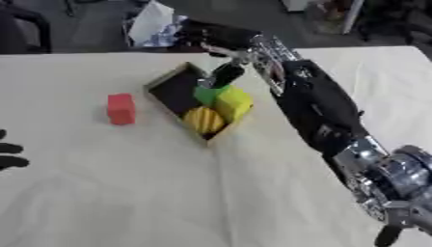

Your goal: Pick up objects on the table and place them in the box.

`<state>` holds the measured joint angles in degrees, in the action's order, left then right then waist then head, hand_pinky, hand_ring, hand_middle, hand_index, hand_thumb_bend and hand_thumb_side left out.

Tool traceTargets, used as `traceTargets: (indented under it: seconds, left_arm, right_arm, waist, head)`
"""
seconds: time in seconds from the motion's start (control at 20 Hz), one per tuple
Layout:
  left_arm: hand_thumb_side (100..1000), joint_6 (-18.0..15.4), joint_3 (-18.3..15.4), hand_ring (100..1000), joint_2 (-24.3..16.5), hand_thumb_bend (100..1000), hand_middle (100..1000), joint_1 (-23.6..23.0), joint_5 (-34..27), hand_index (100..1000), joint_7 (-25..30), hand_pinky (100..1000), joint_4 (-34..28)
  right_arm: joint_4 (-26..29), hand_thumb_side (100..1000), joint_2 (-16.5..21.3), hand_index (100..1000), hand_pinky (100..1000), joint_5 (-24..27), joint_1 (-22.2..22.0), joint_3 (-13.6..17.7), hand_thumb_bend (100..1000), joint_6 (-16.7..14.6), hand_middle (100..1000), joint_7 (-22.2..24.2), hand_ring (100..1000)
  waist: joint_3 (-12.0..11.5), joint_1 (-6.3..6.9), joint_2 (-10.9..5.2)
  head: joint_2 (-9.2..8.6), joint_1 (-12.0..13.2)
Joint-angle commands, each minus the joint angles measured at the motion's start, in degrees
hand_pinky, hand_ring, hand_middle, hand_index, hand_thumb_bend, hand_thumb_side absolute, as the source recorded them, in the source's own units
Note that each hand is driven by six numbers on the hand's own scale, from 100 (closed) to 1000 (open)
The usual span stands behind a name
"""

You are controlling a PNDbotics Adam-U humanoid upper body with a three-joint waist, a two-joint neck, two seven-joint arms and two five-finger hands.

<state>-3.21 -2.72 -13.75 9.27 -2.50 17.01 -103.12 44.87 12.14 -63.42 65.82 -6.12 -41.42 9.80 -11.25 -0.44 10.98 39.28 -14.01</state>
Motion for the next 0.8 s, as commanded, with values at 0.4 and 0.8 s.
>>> traceTargets:
  seconds: [0.4, 0.8]
  left_arm:
    - [690, -3.8, -0.4, 673, -11.2, 100, 688, 8.1, 2.2, 876, -2.8, 815, 2.5]
    - [489, -8.7, 2.3, 716, -20.8, 100, 734, 17.2, 8.8, 881, -3.4, 810, 11.3]
  right_arm:
    - [13.0, 133, 1.8, 967, 832, 10.1, -1.1, -1.8, 100, -4.3, 911, -9.1, 817]
    - [24.0, 140, 2.7, 931, 793, 17.3, -6.0, -2.4, 100, 1.5, 831, -16.2, 740]
  waist:
    - [2.6, 1.09, -1.87]
    - [6.8, 1.64, -2.02]
  head:
    - [-0.17, 1.8]
    - [-0.16, 4.6]
